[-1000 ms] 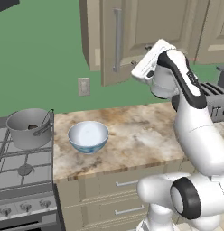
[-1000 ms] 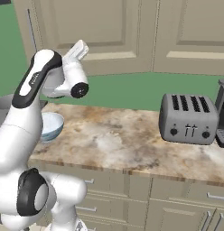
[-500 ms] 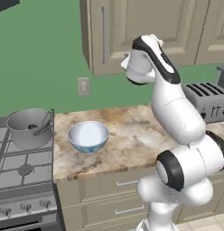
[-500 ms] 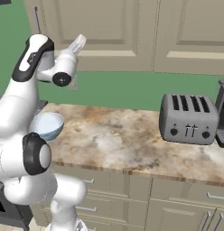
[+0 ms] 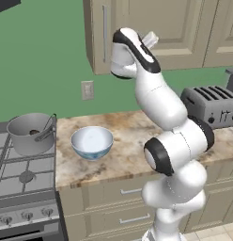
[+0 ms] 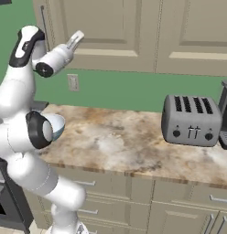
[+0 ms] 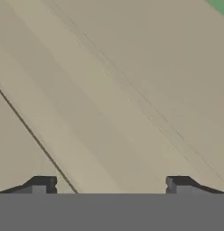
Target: Open the cabinet and move the ladle to the pot. Then close the cabinet.
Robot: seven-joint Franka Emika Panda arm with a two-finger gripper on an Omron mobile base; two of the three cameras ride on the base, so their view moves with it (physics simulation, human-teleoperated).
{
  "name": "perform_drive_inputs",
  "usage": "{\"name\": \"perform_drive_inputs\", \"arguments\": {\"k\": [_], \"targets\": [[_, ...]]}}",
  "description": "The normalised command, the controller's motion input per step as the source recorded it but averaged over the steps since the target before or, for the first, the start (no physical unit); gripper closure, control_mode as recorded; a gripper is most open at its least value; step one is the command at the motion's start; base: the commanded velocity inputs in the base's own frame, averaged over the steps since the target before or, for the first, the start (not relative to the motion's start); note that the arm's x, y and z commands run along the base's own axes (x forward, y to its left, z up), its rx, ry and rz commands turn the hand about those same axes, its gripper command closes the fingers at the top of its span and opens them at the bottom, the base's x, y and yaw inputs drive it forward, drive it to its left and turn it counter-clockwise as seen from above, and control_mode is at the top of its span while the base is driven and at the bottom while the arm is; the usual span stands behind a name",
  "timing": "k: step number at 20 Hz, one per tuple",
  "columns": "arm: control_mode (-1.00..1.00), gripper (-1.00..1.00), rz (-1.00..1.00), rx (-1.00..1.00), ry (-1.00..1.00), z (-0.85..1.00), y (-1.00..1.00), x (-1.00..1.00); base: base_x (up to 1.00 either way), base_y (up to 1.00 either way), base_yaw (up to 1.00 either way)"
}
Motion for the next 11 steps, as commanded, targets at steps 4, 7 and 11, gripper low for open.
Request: {"name": "perform_drive_inputs", "arguments": {"k": [4, 7, 11], "targets": [[-1.0, -1.0, -0.27, -0.07, 0.09, -0.29, 0.0, 0.82, 0.0, 0.0, 0.0], [-1.0, -1.0, -0.25, -0.06, 0.15, -0.27, -0.04, 0.81, 0.0, 0.0, 0.0], [-1.0, -1.0, -0.12, -0.01, 0.39, 0.09, -0.29, 0.23, 0.0, 0.0, 0.0]]}}
